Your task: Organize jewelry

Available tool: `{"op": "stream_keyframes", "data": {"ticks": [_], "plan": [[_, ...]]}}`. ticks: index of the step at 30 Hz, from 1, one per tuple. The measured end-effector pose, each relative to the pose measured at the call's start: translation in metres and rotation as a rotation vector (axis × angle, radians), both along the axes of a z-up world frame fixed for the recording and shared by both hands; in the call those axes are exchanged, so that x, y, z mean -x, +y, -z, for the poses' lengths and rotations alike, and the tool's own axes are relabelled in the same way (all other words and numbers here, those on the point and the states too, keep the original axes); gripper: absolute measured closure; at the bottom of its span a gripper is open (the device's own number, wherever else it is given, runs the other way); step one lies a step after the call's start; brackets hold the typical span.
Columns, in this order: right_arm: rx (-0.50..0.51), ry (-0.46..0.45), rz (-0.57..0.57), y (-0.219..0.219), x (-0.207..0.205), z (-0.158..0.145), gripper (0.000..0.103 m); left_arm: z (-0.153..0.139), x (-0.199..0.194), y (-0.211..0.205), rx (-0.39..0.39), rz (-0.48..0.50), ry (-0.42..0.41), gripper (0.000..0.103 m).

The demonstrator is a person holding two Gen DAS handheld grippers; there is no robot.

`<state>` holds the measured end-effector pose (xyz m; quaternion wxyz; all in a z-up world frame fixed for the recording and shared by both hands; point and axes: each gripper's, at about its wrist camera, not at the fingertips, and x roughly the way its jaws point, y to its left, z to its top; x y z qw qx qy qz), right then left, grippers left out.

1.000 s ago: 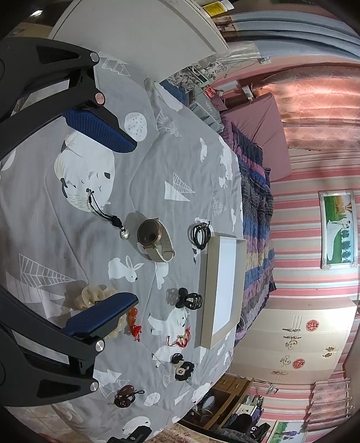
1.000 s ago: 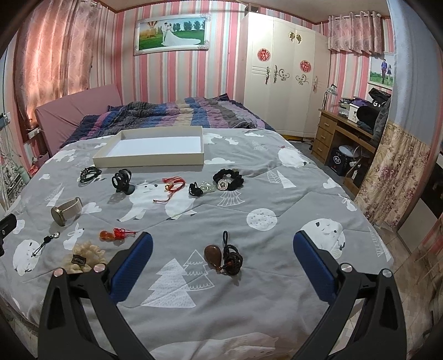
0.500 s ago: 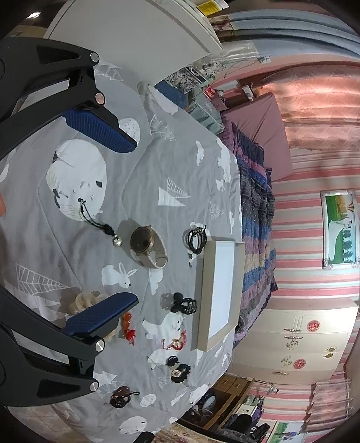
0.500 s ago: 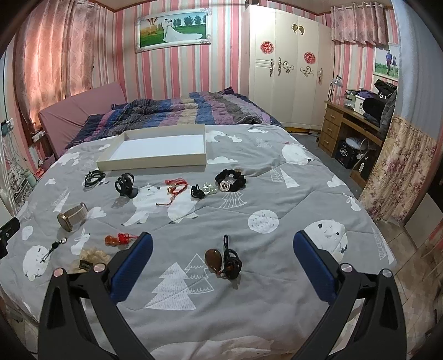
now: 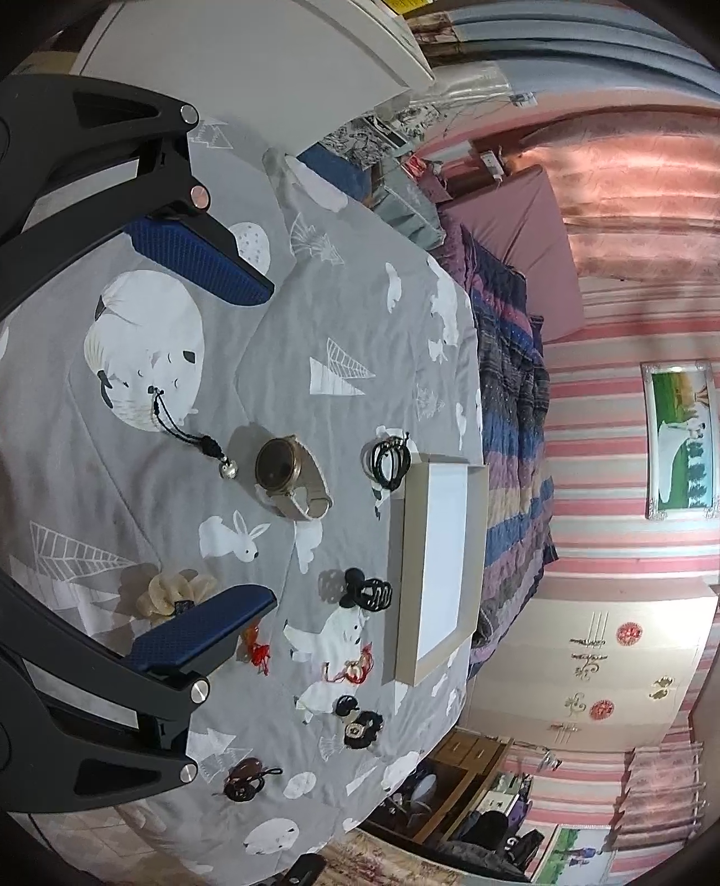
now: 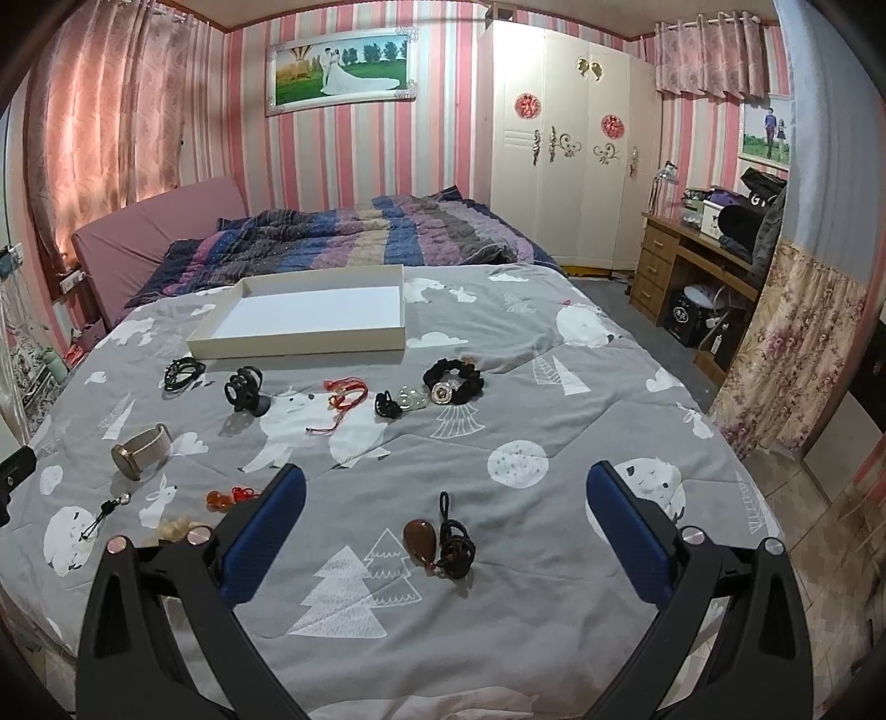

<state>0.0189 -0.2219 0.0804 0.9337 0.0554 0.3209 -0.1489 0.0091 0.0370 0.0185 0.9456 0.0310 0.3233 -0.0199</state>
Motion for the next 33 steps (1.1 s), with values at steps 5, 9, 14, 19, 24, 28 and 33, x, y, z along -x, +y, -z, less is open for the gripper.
{"op": "stream_keyframes", "data": {"ticks": [5,9,14,19,24,28,33], "plan": [[0.025,-0.010,-0.009,0.004,0.001,-0.003,0.002,0.000,-0.003,0.003,0.001,-0.003,0.007,0.003],[0.025,0.004,-0.034,0.007,-0.001,-0.002,0.002,0.002,-0.005,0.001,0.002,0.012,0.016,0.003],[0.010,0.030,-0.033,0.003,-0.006,0.001,0.002,0.005,-0.009,0.003,0.016,0.017,0.043,0.003],[0.003,0.056,-0.021,-0.003,-0.010,0.005,0.002,0.005,-0.012,0.004,0.035,0.030,0.053,0.003],[0.008,0.073,0.000,-0.006,-0.014,0.011,0.002,0.009,-0.018,0.002,0.030,0.028,0.064,0.003],[0.010,0.074,0.031,-0.013,-0.015,0.017,0.002,0.014,-0.021,0.000,0.023,0.029,0.077,0.003],[0.014,0.079,0.056,-0.020,-0.017,0.022,0.002,0.019,-0.025,-0.001,0.018,0.027,0.081,0.003]]}}
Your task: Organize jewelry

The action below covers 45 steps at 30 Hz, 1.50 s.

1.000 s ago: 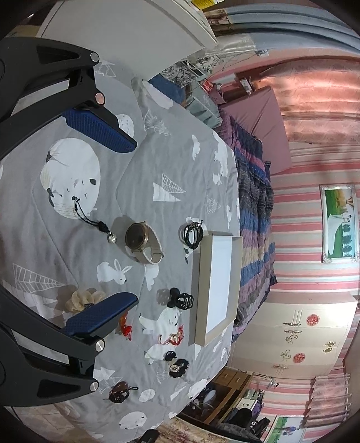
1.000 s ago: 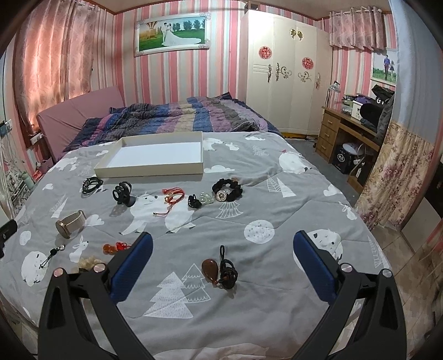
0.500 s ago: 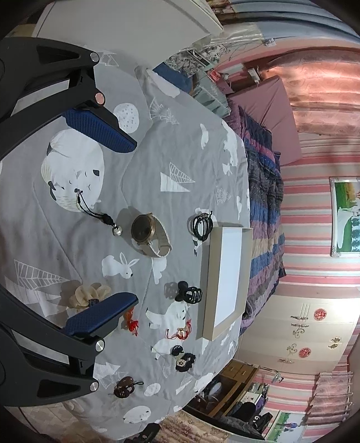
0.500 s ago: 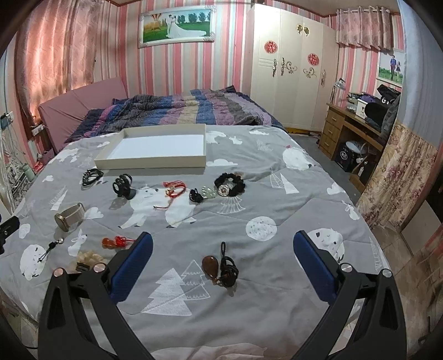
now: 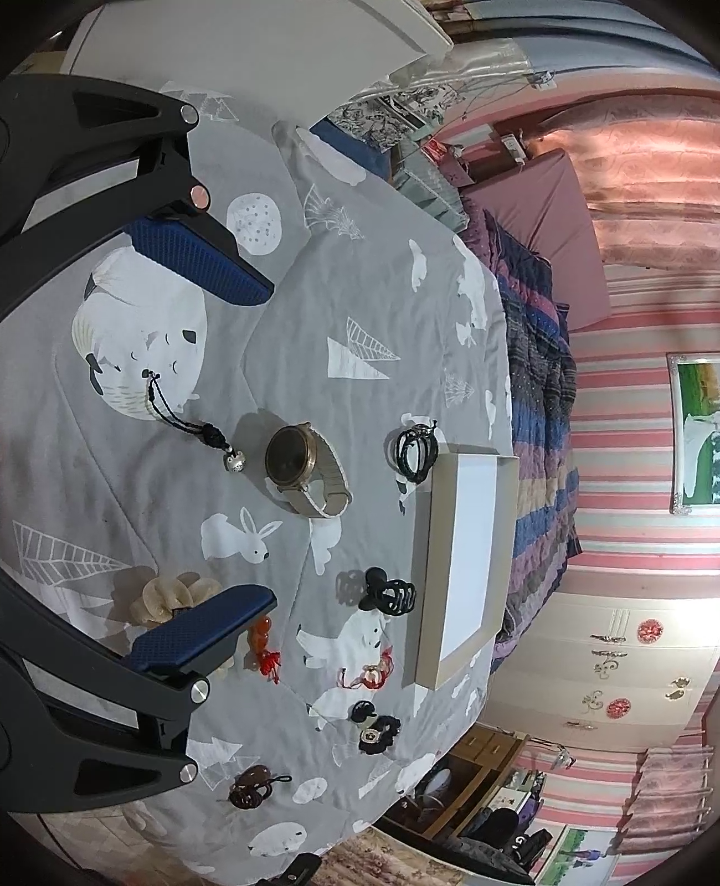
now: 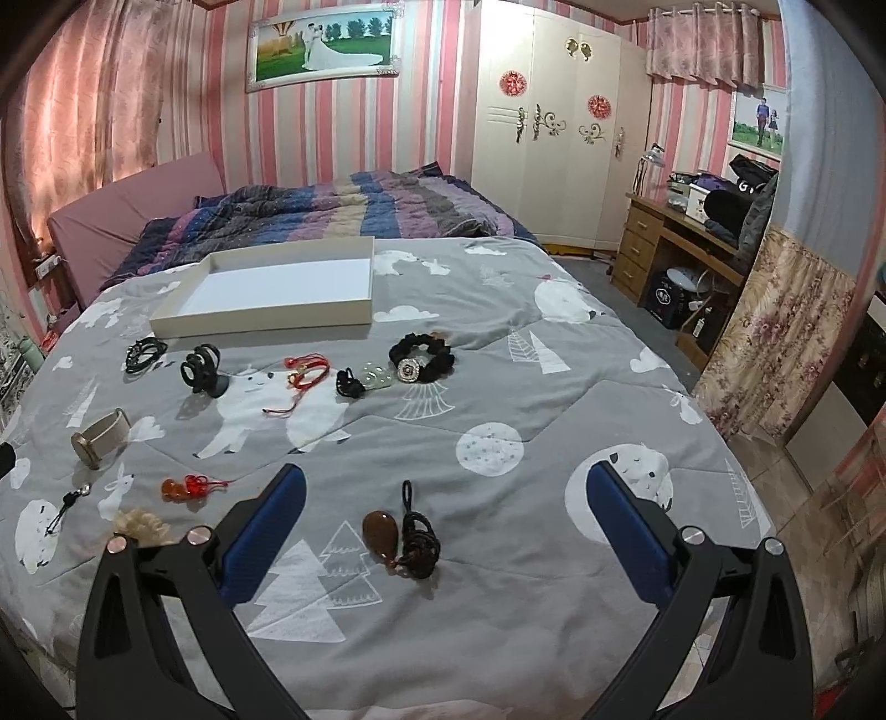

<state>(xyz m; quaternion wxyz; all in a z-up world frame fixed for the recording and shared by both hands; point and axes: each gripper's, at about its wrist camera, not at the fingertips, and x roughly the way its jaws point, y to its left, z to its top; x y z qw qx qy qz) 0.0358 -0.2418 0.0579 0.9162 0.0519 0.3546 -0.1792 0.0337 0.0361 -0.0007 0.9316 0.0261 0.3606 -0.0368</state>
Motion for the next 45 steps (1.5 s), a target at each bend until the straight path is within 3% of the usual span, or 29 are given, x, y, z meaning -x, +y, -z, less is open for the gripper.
{"op": "stream_keyframes", "data": {"ticks": [12,18,27,45], "plan": [[-0.033,0.026,0.049,-0.011,-0.002,0.015,0.002,0.010,-0.009,-0.008,-0.018,0.031,0.007,0.003],[-0.026,0.041,0.066,-0.014,-0.007,0.020,0.002,0.018,-0.018,-0.005,0.016,0.058,0.065,0.003],[-0.042,0.112,-0.011,-0.008,-0.023,0.027,0.002,0.023,-0.029,-0.004,0.010,0.058,0.093,0.003],[-0.015,0.139,-0.062,-0.011,-0.047,0.011,0.002,0.008,-0.050,-0.025,-0.002,0.128,0.113,0.003]]}}
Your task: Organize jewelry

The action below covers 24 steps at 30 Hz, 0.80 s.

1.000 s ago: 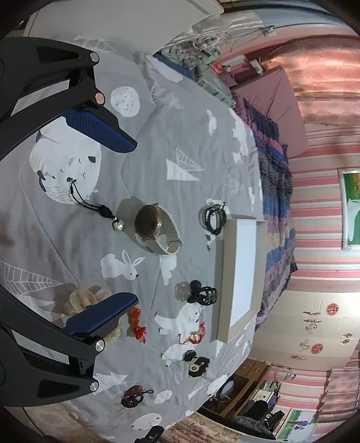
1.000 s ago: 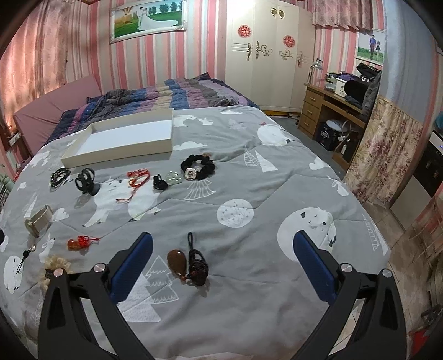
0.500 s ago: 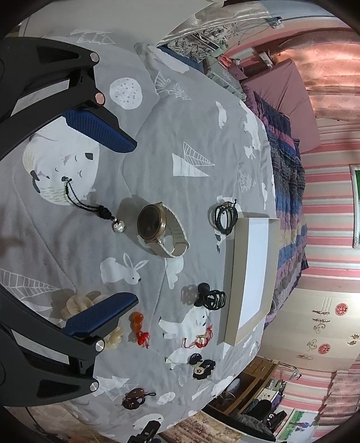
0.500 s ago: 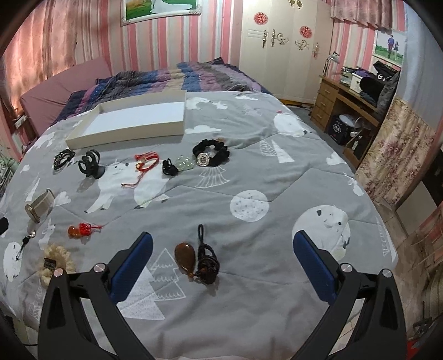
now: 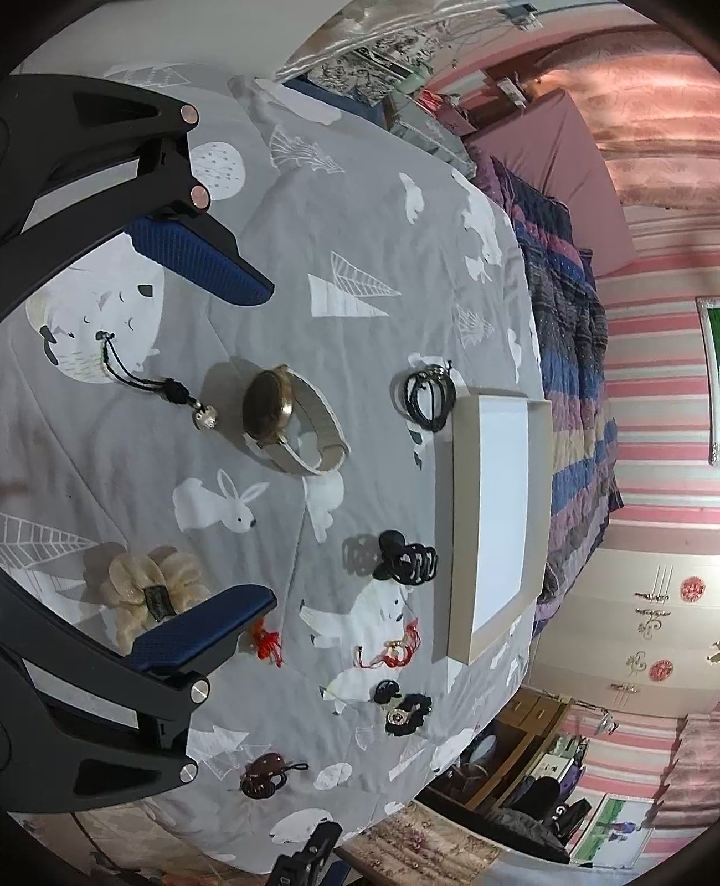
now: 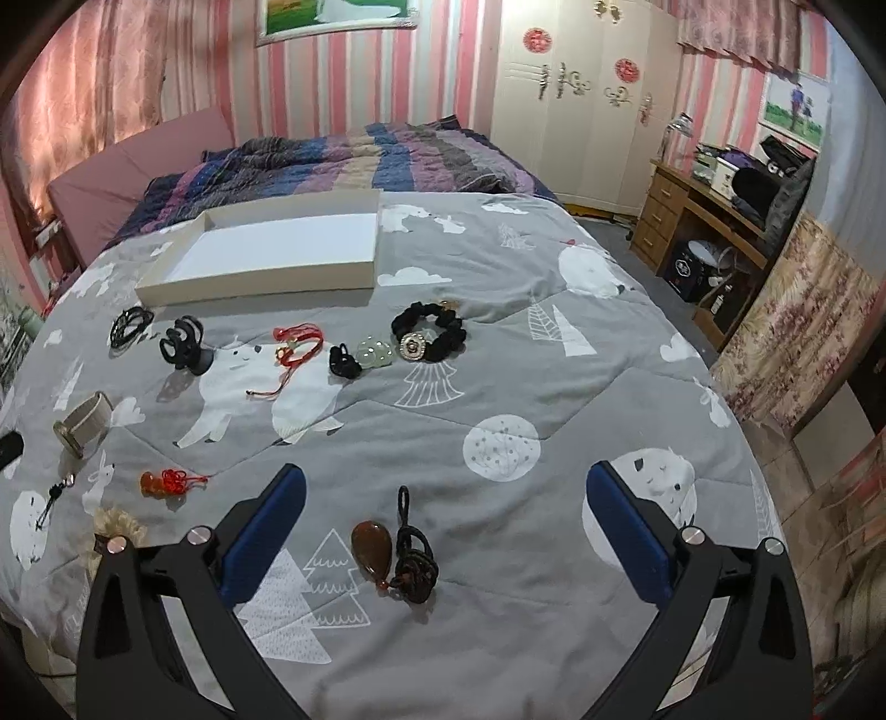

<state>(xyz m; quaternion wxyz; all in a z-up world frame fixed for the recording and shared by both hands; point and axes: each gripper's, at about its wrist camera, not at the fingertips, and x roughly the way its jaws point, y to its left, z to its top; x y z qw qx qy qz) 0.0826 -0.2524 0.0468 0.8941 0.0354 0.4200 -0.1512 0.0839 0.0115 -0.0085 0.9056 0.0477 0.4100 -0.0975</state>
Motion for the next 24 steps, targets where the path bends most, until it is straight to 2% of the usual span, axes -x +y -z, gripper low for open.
{"op": "stream_keyframes", "data": {"ticks": [4,15,24], "plan": [[0.023,0.016,-0.012,0.003,-0.007,-0.001,0.002,-0.002,-0.008,0.002,0.003,-0.006,0.007,0.003],[-0.047,0.029,-0.013,-0.001,-0.026,0.003,0.002,0.003,-0.024,0.016,-0.009,-0.018,0.029,0.003],[-0.047,0.043,-0.060,0.015,-0.033,0.004,0.002,0.010,-0.022,0.026,-0.012,-0.022,0.036,0.003]]}}
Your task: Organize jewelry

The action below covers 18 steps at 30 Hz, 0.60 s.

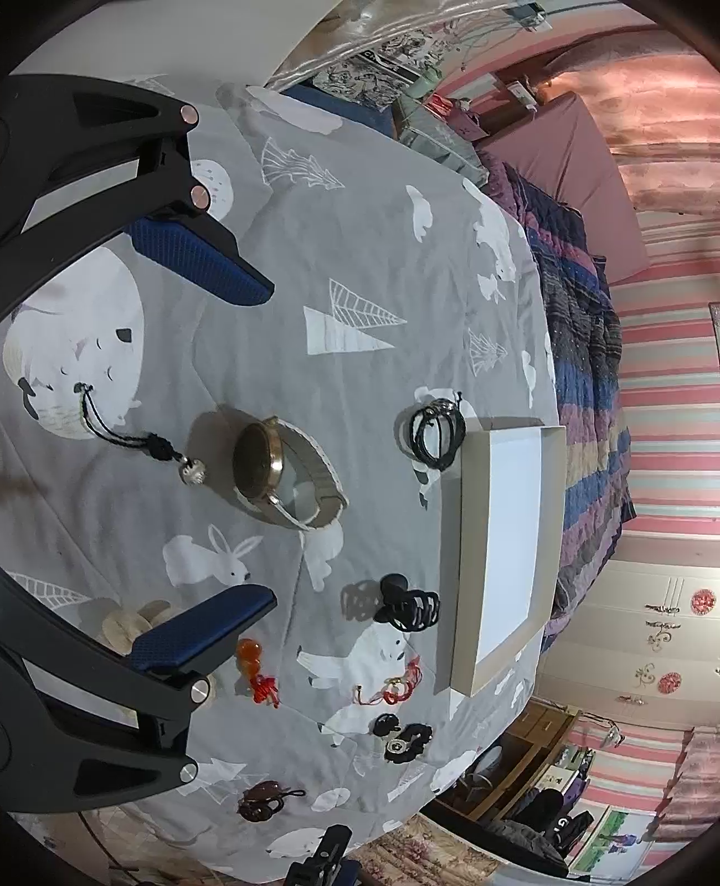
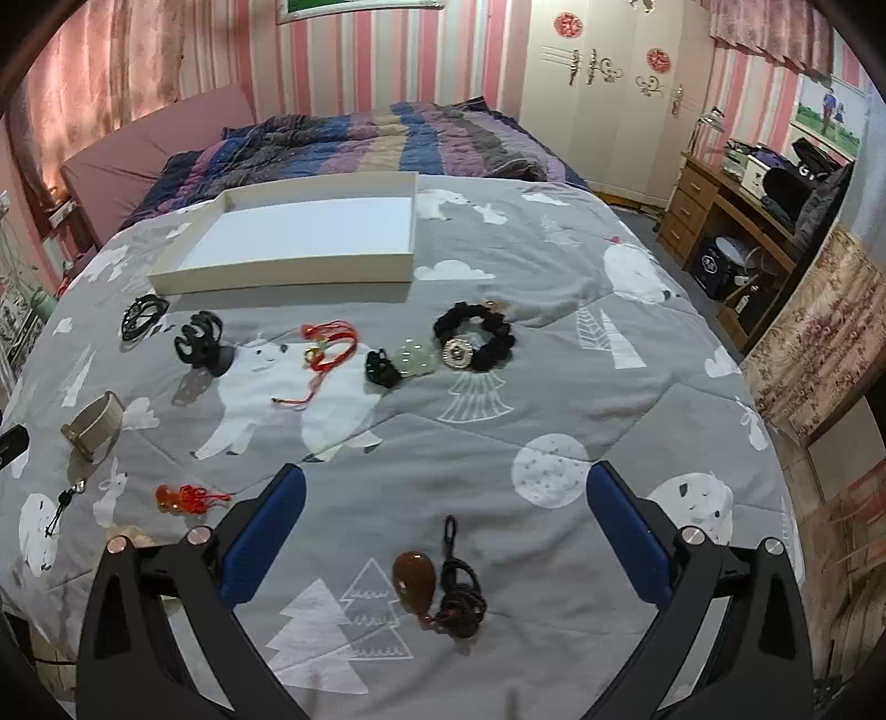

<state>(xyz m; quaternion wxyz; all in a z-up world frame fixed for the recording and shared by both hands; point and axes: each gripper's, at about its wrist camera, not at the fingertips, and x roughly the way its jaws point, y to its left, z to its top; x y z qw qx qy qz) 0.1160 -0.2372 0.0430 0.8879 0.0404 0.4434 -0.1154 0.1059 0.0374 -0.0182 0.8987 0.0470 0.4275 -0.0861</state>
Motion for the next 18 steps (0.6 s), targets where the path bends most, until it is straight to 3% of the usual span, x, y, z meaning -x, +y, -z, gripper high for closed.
{"op": "stream_keyframes", "data": {"ticks": [9,18], "plan": [[-0.016,0.025,-0.107,0.035,-0.006,0.004,0.002,0.007,0.013,0.007,-0.005,-0.009,0.009,0.003],[-0.034,0.113,-0.198,0.055,-0.025,0.001,0.002,0.017,0.011,0.011,-0.060,-0.008,0.087,0.004]]}}
